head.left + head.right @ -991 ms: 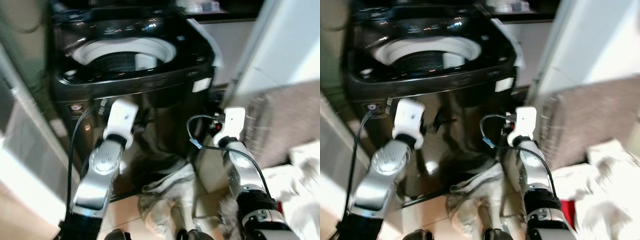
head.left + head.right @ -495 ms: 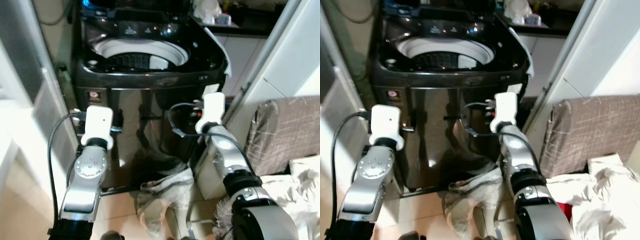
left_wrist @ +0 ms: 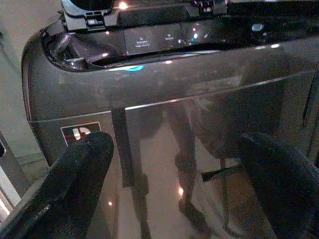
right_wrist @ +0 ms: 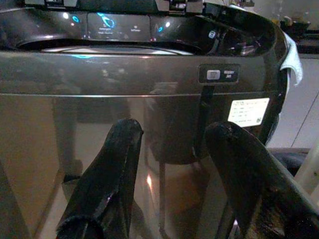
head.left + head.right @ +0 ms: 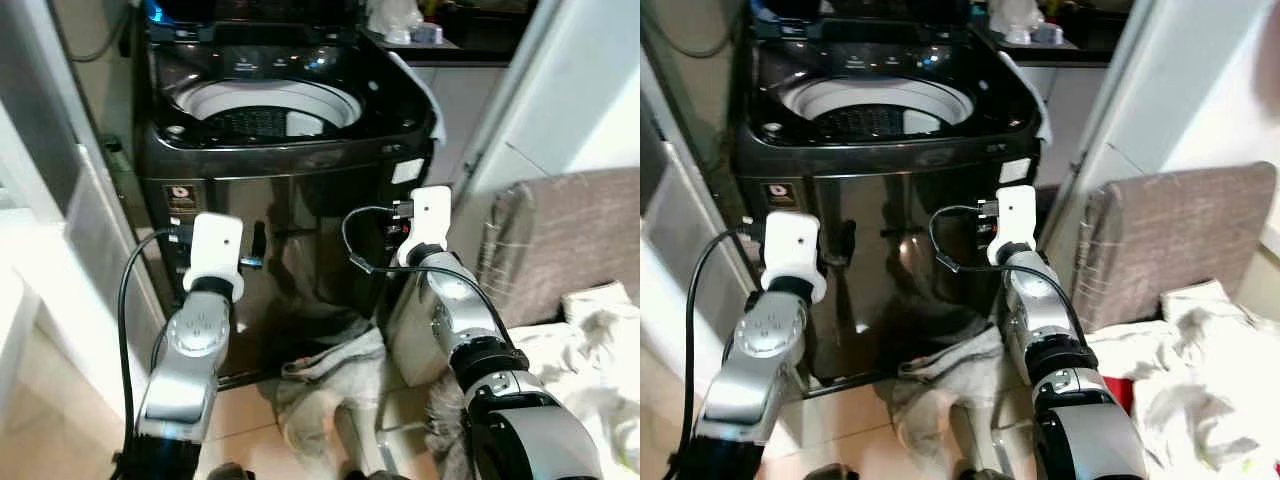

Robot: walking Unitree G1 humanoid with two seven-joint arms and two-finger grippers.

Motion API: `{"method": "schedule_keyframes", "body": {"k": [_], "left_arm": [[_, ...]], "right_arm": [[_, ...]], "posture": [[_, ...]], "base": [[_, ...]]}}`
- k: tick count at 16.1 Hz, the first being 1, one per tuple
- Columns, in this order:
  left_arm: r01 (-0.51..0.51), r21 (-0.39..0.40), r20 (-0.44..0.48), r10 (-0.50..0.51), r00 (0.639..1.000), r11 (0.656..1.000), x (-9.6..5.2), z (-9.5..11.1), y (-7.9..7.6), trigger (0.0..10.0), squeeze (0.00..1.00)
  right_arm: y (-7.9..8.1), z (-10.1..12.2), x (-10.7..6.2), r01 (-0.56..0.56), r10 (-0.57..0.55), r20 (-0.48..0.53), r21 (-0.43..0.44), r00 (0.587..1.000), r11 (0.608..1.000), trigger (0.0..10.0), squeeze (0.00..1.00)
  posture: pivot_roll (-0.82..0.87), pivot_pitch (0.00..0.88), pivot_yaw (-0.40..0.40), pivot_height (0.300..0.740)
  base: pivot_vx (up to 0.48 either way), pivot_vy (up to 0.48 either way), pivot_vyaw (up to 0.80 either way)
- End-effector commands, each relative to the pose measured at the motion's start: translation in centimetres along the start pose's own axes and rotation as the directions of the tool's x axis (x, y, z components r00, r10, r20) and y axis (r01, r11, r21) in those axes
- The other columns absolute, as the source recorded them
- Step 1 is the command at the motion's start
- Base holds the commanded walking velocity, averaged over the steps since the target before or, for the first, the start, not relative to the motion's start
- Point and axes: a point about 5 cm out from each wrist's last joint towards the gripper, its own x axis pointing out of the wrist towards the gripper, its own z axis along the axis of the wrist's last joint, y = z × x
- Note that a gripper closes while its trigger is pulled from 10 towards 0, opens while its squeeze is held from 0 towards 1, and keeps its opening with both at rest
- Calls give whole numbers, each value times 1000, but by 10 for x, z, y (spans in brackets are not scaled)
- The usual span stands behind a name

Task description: Clothes washing

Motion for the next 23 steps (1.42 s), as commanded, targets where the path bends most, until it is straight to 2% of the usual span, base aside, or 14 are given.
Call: {"method": "schedule_keyframes", "body": {"k": [1,4,6,8,11,17,18,19,21,22,23], "left_arm": [[16,-11,8,-16,1000,1000,2,2,-5,10000,0],[39,1,52,-39,998,999,8,9,-10,10000,0],[42,4,53,-42,998,999,10,9,-10,10000,0],[78,40,62,-80,995,996,14,10,-11,10000,0],[83,43,65,-86,994,996,18,7,-8,10000,0],[136,62,67,-140,988,989,20,5,-16,10000,0],[150,67,63,-154,986,986,18,2,-16,10000,0],[169,37,54,-171,984,985,15,0,-17,10000,0],[177,47,33,-178,983,983,14,-5,-15,10000,0],[185,48,34,-186,982,982,13,-6,-15,10000,0],[189,36,32,-190,981,981,13,-7,-15,10000,0]], "right_arm": [[-5,1,0,9,-9,6,-10,1000,1000,10000,0],[-8,4,-1,-2,3,15,-53,1000,999,10000,0],[-10,3,-2,10,-9,17,-56,1000,998,10000,0],[-9,7,-3,0,4,60,-74,998,997,10000,0],[-7,11,-4,18,-9,97,-99,995,995,10000,0],[-5,16,-8,19,-4,142,-106,990,994,10000,0],[-6,12,-10,29,-17,123,-100,992,995,10000,0],[-8,6,-13,44,-36,87,-90,996,995,10000,0],[-12,-7,-19,43,-42,20,-35,999,998,10000,0],[-17,-10,-22,63,-63,8,-44,998,997,10000,0],[-27,-13,-25,122,-122,-2,0,993,993,10000,0]], "posture": [[-10,0,-56,740],[-25,0,-53,740],[-30,0,-50,740],[-35,0,-40,740],[-48,0,-25,740],[-74,0,-8,740],[-77,0,-11,740],[-78,0,-14,740],[-79,0,-19,740],[-79,0,-22,740],[-82,0,-22,732]], "base": [[-247,-409,0],[-80,-139,-252],[0,0,-747],[0,0,-744],[0,0,-752],[0,0,-710],[0,0,-694],[0,0,-556],[0,0,-528],[0,0,-538],[0,0,0]]}}
